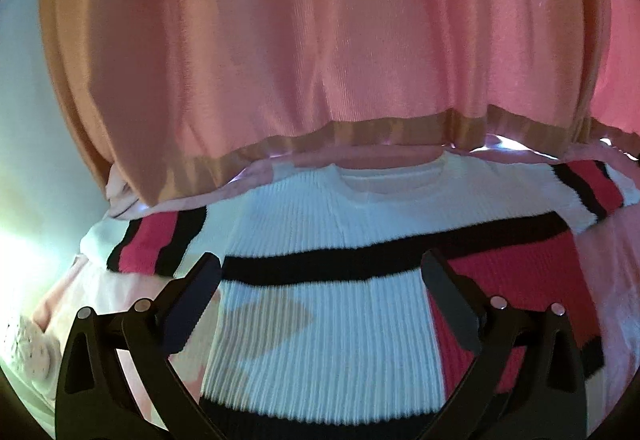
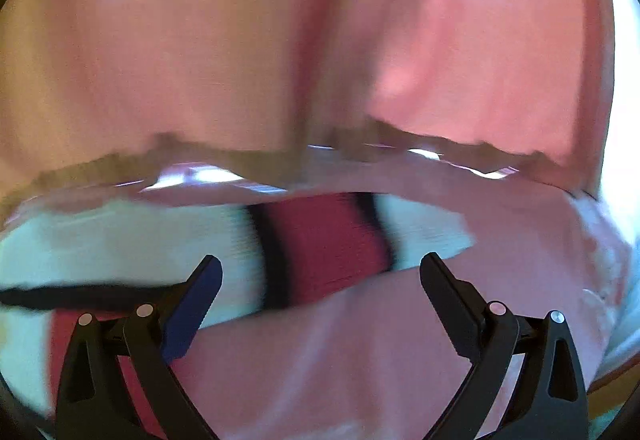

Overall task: Fold small clothes
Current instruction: 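Grasp the sleeve cuff with the right gripper and fold it across the body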

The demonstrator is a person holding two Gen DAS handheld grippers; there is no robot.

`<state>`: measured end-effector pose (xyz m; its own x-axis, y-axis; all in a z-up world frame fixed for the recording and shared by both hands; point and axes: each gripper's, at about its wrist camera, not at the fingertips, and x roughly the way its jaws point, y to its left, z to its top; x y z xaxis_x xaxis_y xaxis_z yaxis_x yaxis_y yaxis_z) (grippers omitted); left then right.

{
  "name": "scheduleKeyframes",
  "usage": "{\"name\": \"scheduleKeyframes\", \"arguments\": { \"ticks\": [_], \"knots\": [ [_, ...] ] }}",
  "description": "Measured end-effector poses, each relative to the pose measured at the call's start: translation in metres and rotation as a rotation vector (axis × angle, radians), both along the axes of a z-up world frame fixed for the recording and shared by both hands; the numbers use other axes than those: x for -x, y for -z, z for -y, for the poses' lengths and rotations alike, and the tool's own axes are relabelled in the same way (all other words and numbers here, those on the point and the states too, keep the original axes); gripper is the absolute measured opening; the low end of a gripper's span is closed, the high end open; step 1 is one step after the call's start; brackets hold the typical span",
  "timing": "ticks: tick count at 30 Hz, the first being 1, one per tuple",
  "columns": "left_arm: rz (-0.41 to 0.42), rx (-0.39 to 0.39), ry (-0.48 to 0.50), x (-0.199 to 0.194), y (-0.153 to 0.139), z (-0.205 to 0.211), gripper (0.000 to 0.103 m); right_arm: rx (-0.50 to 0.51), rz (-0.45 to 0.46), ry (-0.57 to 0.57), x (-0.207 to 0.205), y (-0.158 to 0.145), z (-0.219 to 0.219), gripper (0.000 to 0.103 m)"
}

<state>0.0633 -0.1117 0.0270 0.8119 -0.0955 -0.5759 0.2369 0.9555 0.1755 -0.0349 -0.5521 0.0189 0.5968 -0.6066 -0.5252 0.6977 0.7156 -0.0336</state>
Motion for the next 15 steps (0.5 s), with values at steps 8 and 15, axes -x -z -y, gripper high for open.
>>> {"name": "scheduleKeyframes", "arguments": {
  "ticks": [8, 15],
  "knots": [
    [-0.086, -0.038, -0.034, -0.04, 0.032, -0.006, 0.098, -0.206, -0.04, 0.231, -0.011, 0.069, 0.156, 0.076],
    [-0.133, -0.047, -0.072, -0.058, 0.047, -0.02, 0.098, -0.364, 0.062, 0.216, -0.015, 0.102, 0.201, 0.051]
  ]
}}
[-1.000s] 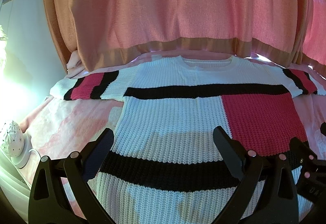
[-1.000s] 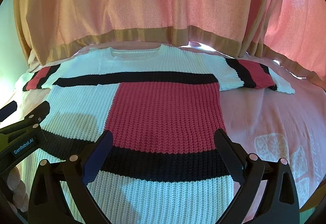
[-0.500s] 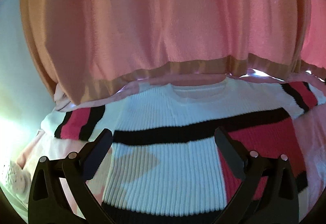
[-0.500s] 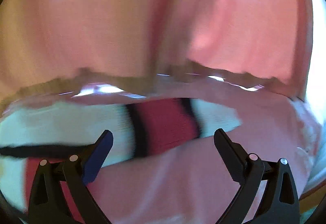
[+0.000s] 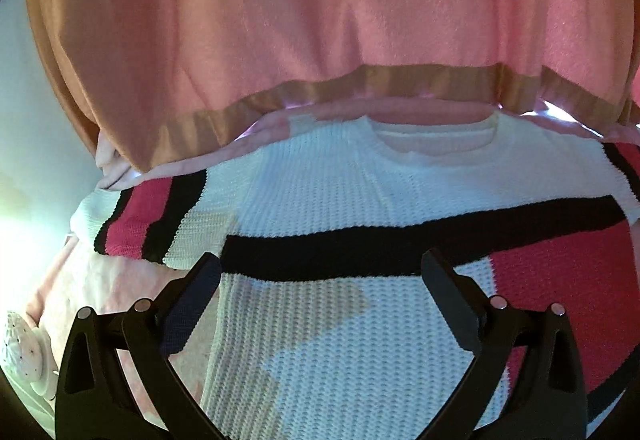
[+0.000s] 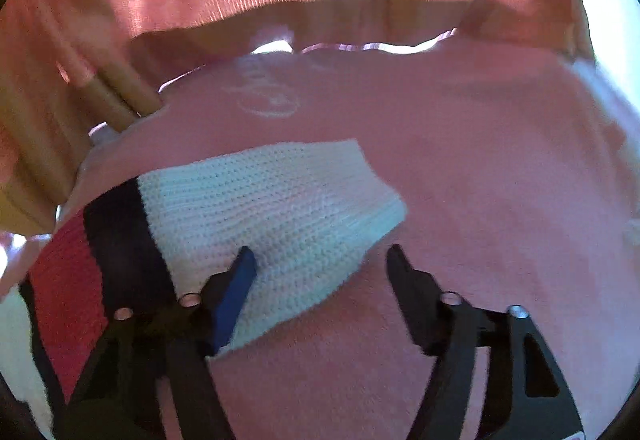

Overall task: Fold small clothes
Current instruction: 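Grasp the sleeve cuff with the right gripper and fold it across the body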

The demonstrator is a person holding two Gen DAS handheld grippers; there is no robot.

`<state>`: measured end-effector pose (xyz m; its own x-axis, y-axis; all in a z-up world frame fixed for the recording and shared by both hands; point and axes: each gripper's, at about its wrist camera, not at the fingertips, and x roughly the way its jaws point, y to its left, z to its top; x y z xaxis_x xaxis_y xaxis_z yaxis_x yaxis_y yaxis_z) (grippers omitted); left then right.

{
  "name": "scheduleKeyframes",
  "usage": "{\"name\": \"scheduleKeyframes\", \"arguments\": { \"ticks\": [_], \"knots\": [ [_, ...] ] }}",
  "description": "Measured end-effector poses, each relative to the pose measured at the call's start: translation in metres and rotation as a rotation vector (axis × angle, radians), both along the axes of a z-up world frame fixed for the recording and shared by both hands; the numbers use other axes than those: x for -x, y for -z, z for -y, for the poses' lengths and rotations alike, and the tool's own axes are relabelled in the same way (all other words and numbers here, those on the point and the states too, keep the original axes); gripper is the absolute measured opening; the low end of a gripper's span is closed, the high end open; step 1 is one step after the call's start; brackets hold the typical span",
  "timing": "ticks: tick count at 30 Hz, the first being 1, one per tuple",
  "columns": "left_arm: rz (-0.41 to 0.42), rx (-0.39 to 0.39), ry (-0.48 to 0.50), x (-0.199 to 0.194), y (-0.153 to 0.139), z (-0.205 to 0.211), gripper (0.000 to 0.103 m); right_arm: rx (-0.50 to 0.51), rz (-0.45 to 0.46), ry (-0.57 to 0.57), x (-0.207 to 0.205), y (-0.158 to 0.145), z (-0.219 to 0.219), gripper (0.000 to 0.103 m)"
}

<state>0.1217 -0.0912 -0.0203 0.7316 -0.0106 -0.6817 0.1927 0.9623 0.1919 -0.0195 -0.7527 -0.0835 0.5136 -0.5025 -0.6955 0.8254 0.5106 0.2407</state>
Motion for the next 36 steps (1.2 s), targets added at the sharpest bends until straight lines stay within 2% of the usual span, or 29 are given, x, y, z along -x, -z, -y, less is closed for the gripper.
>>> {"name": "scheduleKeyframes", "arguments": {
  "ticks": [1, 2, 3, 5, 8, 11, 12, 14, 15, 19, 20, 22, 26, 28, 32, 34, 36],
  "knots": [
    [0.002, -0.003, -0.004, 0.0, 0.0, -0.001, 0.098, -0.005, 0.022, -0.001, 0.0, 0.0, 0.0, 0.04],
    [0.004, -0.003, -0.007, -0.001, 0.0, -0.002, 0.098, -0.011, 0.041, -0.013, -0.001, 0.0, 0.001, 0.02],
    [0.01, 0.003, -0.011, 0.0, -0.002, -0.003, 0.098, -0.019, 0.066, -0.034, -0.002, -0.002, 0.0, 0.015],
    [0.015, 0.012, -0.013, -0.001, -0.005, -0.004, 0.098, -0.008, 0.095, -0.041, -0.004, -0.01, -0.003, 0.013],
    [0.026, 0.024, -0.013, 0.0, -0.011, -0.005, 0.098, 0.05, 0.195, -0.079, -0.006, -0.05, -0.024, 0.013],
    [0.029, 0.043, -0.016, 0.001, -0.016, -0.009, 0.098, 0.128, 0.312, -0.193, -0.016, -0.11, -0.07, 0.012],
    [0.031, 0.049, -0.017, 0.002, -0.018, -0.01, 0.098, 0.166, 0.357, -0.27, -0.024, -0.137, -0.101, 0.012],
    [0.039, 0.063, -0.017, 0.003, -0.023, -0.013, 0.098, 0.212, 0.394, -0.372, -0.036, -0.167, -0.146, 0.012],
    [0.045, 0.071, -0.02, 0.003, -0.027, -0.015, 0.098, 0.241, 0.418, -0.463, -0.047, -0.188, -0.184, 0.012],
    [0.062, 0.096, -0.03, 0.006, -0.036, -0.024, 0.098, 0.278, 0.424, -0.709, -0.085, -0.219, -0.297, 0.012],
    [0.067, 0.105, -0.035, 0.006, -0.039, -0.028, 0.098, 0.286, 0.411, -0.782, -0.102, -0.219, -0.334, 0.012],
    [0.07, 0.115, -0.048, 0.007, -0.042, -0.034, 0.098, 0.291, 0.378, -0.865, -0.128, -0.213, -0.38, 0.013],
    [0.065, 0.138, -0.072, 0.002, -0.044, -0.05, 0.098, 0.268, 0.261, -1.009, -0.183, -0.168, -0.477, 0.013],
    [0.061, 0.138, -0.084, -0.001, -0.042, -0.057, 0.098, 0.273, 0.196, -1.049, -0.198, -0.141, -0.507, 0.013],
    [0.025, 0.158, -0.086, -0.016, -0.034, -0.067, 0.098, 0.236, 0.06, -1.117, -0.222, -0.09, -0.543, 0.021],
    [0.002, 0.173, -0.077, -0.023, -0.03, -0.068, 0.098, 0.259, 0.038, -1.122, -0.205, -0.082, -0.545, 0.023],
    [-0.024, 0.205, -0.059, -0.031, -0.026, -0.067, 0.098, 0.328, 0.059, -1.105, -0.175, -0.099, -0.523, 0.031]
  ]
}}
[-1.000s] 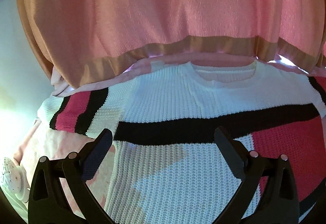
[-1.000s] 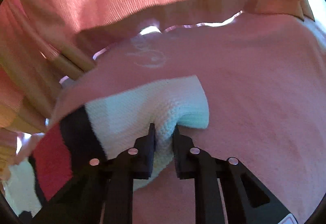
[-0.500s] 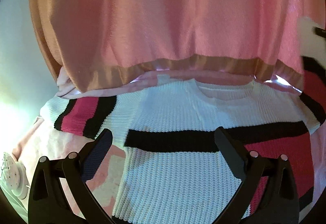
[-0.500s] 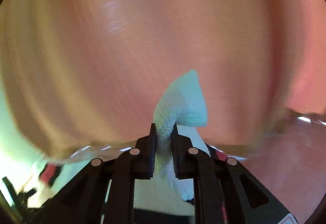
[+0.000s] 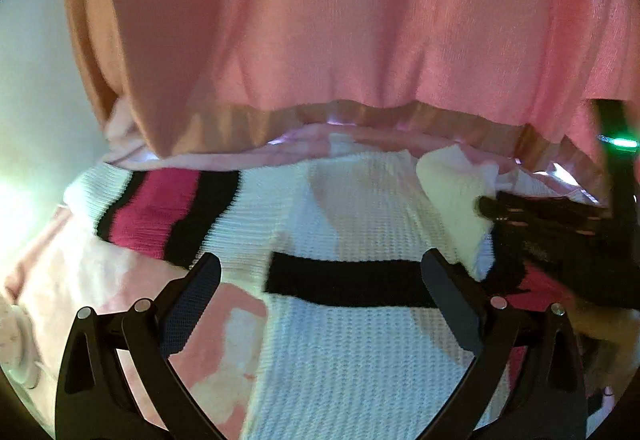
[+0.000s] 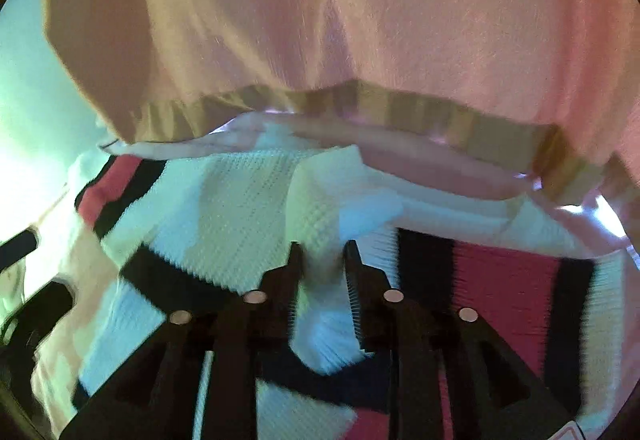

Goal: Fold small clothes

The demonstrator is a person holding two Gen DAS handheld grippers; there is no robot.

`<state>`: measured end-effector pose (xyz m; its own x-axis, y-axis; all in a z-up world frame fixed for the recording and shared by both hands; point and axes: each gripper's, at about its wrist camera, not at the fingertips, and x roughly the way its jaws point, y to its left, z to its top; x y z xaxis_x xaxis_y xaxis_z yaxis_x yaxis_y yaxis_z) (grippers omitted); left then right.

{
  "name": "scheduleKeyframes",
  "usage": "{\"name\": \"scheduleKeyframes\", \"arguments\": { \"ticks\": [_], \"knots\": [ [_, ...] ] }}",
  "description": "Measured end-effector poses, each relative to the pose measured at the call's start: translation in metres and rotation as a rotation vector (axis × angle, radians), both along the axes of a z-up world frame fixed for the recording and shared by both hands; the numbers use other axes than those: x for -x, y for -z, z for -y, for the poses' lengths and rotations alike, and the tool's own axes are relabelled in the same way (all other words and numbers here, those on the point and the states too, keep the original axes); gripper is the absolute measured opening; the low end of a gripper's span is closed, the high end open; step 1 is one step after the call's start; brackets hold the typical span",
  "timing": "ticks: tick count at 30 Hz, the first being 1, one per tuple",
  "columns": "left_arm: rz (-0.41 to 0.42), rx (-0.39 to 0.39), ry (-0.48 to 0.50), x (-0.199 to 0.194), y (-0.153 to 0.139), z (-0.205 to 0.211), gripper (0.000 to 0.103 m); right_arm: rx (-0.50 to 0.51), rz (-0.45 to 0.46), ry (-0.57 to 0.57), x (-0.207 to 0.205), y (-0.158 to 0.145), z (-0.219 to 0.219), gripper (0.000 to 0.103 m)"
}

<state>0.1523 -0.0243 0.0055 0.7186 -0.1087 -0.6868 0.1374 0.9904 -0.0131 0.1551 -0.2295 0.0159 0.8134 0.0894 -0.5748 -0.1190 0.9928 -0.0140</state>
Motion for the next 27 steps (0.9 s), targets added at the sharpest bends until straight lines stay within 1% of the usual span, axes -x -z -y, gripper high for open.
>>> {"name": "scheduleKeyframes", "arguments": {
  "ticks": [2, 3, 5, 7, 9, 10, 11, 13, 14, 15, 17, 18, 19, 20, 21, 22, 23, 24, 25, 26, 27],
  "knots": [
    [-0.016, 0.039, 0.022, -0.005, 0.003, 0.004, 0.098, 0.044, 0.056, 0.057, 0.03, -0.016, 0.026, 0.061],
    [-0.031, 0.06, 0.032, -0.007, 0.004, 0.009, 0.098, 0.072, 0.08, 0.097, 0.051, -0.024, 0.046, 0.063],
    [-0.063, 0.11, 0.06, -0.008, 0.007, 0.022, 0.098, 0.11, 0.082, 0.148, 0.072, -0.027, 0.067, 0.064],
    [-0.069, 0.098, 0.065, -0.008, 0.011, 0.035, 0.098, 0.094, 0.075, 0.246, 0.095, -0.023, 0.102, 0.064],
    [-0.076, 0.062, 0.074, -0.01, 0.018, 0.052, 0.098, 0.049, 0.021, 0.312, 0.112, -0.011, 0.137, 0.064],
    [-0.087, 0.05, 0.074, -0.014, 0.023, 0.058, 0.098, 0.049, -0.008, 0.329, 0.115, -0.003, 0.147, 0.064],
    [-0.101, 0.032, 0.06, -0.019, 0.03, 0.066, 0.098, 0.065, -0.044, 0.349, 0.119, 0.011, 0.159, 0.064],
    [-0.12, 0.032, 0.046, -0.027, 0.038, 0.073, 0.098, 0.101, -0.081, 0.358, 0.117, 0.031, 0.164, 0.064],
    [-0.135, 0.039, 0.035, -0.031, 0.042, 0.076, 0.098, 0.116, -0.1, 0.364, 0.116, 0.04, 0.169, 0.064],
    [-0.156, 0.062, 0.032, -0.036, 0.047, 0.079, 0.098, 0.118, -0.112, 0.366, 0.114, 0.047, 0.172, 0.064],
    [-0.187, 0.081, 0.029, -0.043, 0.055, 0.081, 0.097, 0.108, -0.124, 0.36, 0.109, 0.056, 0.176, 0.064],
    [-0.2, 0.092, 0.03, -0.047, 0.059, 0.082, 0.09, 0.109, -0.129, 0.35, 0.104, 0.062, 0.175, 0.064],
    [-0.215, 0.107, 0.038, -0.051, 0.065, 0.082, 0.067, 0.118, -0.133, 0.342, 0.098, 0.069, 0.171, 0.064],
    [-0.24, 0.122, 0.052, -0.055, 0.07, 0.083, 0.051, 0.129, -0.136, 0.337, 0.095, 0.072, 0.17, 0.064],
    [-0.273, 0.13, 0.062, -0.059, 0.076, 0.082, 0.022, 0.132, -0.153, 0.333, 0.089, 0.077, 0.169, 0.063],
    [-0.282, 0.133, 0.058, -0.062, 0.078, 0.079, 0.01, 0.118, -0.162, 0.325, 0.083, 0.081, 0.169, 0.049],
    [-0.269, 0.145, 0.058, -0.062, 0.076, 0.075, 0.007, 0.102, -0.164, 0.316, 0.082, 0.082, 0.168, 0.013],
    [-0.248, 0.165, 0.058, -0.062, 0.069, 0.069, 0.006, 0.071, -0.16, 0.308, 0.078, 0.076, 0.168, 0.014],
    [-0.233, 0.188, 0.056, -0.063, 0.061, 0.064, 0.005, 0.054, -0.131, 0.309, 0.081, 0.068, 0.167, 0.013],
    [-0.215, 0.215, 0.054, -0.063, 0.053, 0.058, 0.005, 0.012, -0.076, 0.3, 0.086, 0.051, 0.166, 0.013],
    [-0.195, 0.235, 0.042, -0.064, 0.044, 0.05, 0.005, -0.012, -0.047, 0.298, 0.09, 0.042, 0.166, 0.013]
  ]
}}
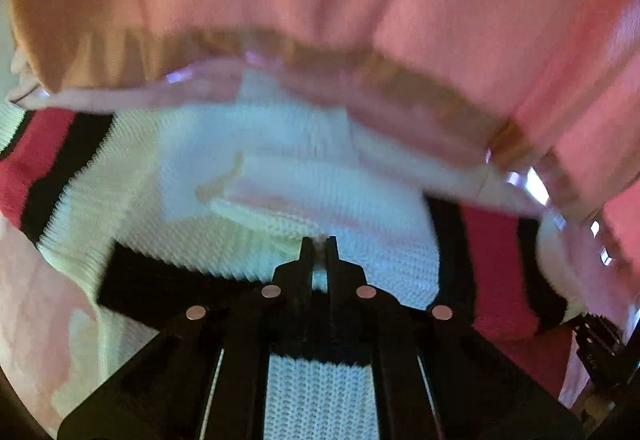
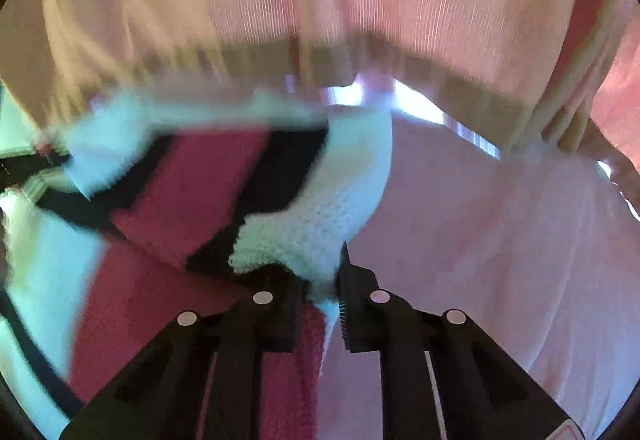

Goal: Fold small clothes

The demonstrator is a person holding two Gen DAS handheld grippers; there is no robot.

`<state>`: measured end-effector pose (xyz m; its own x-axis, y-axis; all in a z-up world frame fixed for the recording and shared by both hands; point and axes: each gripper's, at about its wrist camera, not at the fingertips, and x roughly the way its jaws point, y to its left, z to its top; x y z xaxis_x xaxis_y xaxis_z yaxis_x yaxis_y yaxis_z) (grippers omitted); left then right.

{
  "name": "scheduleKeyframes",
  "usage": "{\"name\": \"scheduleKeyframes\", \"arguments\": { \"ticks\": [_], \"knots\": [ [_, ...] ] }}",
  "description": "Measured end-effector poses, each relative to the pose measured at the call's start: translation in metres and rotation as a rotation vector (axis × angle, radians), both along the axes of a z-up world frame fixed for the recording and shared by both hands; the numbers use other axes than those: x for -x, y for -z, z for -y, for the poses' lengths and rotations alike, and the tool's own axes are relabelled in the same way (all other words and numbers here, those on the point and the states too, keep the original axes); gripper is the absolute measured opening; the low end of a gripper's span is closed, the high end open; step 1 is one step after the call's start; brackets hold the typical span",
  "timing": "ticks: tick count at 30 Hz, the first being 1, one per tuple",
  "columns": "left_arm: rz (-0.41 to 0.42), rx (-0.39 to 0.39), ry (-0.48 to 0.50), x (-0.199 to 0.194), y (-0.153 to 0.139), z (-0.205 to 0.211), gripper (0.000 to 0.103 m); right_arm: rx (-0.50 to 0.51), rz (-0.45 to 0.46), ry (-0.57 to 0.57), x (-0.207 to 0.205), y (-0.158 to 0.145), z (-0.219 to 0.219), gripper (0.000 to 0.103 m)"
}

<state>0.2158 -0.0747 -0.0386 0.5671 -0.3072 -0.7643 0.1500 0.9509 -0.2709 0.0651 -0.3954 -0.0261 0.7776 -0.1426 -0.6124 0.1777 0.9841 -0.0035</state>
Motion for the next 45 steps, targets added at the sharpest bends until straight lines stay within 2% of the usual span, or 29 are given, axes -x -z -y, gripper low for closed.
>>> {"name": "scheduleKeyframes", "arguments": {
  "ticks": [2, 3, 5, 6, 8, 10, 11, 13, 14, 16, 20, 22, 24, 25, 26, 29, 30, 32, 34, 38, 41, 43, 45],
  "knots": [
    [0.01, -0.014, -0.011, -0.001, -0.001, -0.007, 0.005, -0.009, 0.027, 0.006, 0.004, -0.007, 0.004, 0.012],
    [-0.005, -0.033, -0.018, -0.003, 0.005, -0.009, 0.005, 0.001, -0.025, 0.04, 0.0, 0.006, 0.013, 0.012],
    [-0.078, -0.053, -0.022, -0.009, 0.03, -0.009, 0.005, -0.05, -0.135, 0.079, -0.01, 0.035, 0.031, 0.012],
    [-0.102, -0.05, -0.024, -0.009, 0.04, -0.01, 0.005, -0.049, -0.146, 0.078, -0.01, 0.044, 0.033, 0.012],
    [-0.065, -0.09, -0.008, -0.004, 0.033, -0.002, 0.005, -0.031, -0.128, 0.064, -0.008, 0.032, 0.027, 0.012],
    [-0.045, -0.097, -0.004, -0.002, 0.026, 0.0, 0.005, -0.048, -0.08, 0.046, -0.005, 0.019, 0.022, 0.012],
    [-0.043, -0.099, -0.008, -0.002, 0.024, -0.001, 0.005, -0.034, -0.087, 0.052, -0.006, 0.021, 0.022, 0.012],
    [-0.065, -0.102, -0.01, -0.003, 0.031, -0.004, 0.005, -0.041, -0.173, 0.072, -0.015, 0.042, 0.029, 0.013],
    [-0.067, -0.111, -0.006, -0.002, 0.035, -0.005, 0.006, -0.055, -0.161, 0.065, -0.012, 0.044, 0.032, 0.015],
    [-0.058, -0.127, 0.002, -0.001, 0.033, -0.003, 0.006, -0.09, -0.18, 0.054, -0.006, 0.032, 0.034, 0.016],
    [-0.058, -0.133, -0.006, -0.004, 0.035, 0.0, 0.006, -0.072, -0.031, 0.07, 0.02, -0.024, 0.021, 0.02],
    [-0.053, -0.142, -0.012, -0.004, 0.036, 0.003, 0.006, -0.131, 0.039, 0.045, 0.02, -0.043, 0.011, 0.023],
    [-0.046, -0.16, -0.009, -0.002, 0.036, 0.006, 0.006, -0.203, 0.053, 0.009, 0.005, -0.042, 0.004, 0.021],
    [-0.045, -0.164, -0.007, -0.001, 0.036, 0.006, 0.007, -0.213, 0.025, -0.01, -0.005, -0.034, 0.001, 0.015],
    [-0.047, -0.162, -0.008, -0.001, 0.037, 0.005, 0.007, -0.203, -0.015, -0.017, -0.018, -0.021, -0.002, 0.007],
    [-0.052, -0.147, -0.003, 0.0, 0.037, 0.001, 0.008, -0.132, -0.165, 0.058, -0.043, 0.027, 0.007, 0.0],
    [-0.053, -0.143, -0.002, 0.0, 0.037, 0.001, 0.009, -0.158, -0.161, 0.068, -0.043, 0.036, 0.019, 0.0],
    [-0.054, -0.14, 0.0, -0.001, 0.037, 0.0, 0.009, -0.155, -0.163, 0.087, -0.041, 0.026, 0.021, 0.0],
    [-0.052, -0.144, -0.002, 0.0, 0.038, 0.001, 0.009, -0.13, -0.1, 0.094, -0.041, 0.001, 0.014, 0.002],
    [-0.037, -0.172, -0.006, 0.004, 0.039, 0.005, 0.01, -0.115, -0.06, 0.044, -0.082, -0.025, -0.001, 0.003],
    [-0.028, -0.179, 0.001, 0.005, 0.04, 0.005, 0.01, -0.119, -0.11, 0.096, -0.125, -0.009, 0.012, 0.002],
    [-0.024, -0.178, 0.005, 0.004, 0.041, 0.004, 0.011, -0.092, -0.165, 0.183, -0.144, 0.011, 0.04, 0.0],
    [-0.01, -0.19, 0.011, 0.004, 0.042, 0.006, 0.012, -0.203, -0.119, 0.179, -0.143, 0.013, 0.056, 0.0]
  ]
}}
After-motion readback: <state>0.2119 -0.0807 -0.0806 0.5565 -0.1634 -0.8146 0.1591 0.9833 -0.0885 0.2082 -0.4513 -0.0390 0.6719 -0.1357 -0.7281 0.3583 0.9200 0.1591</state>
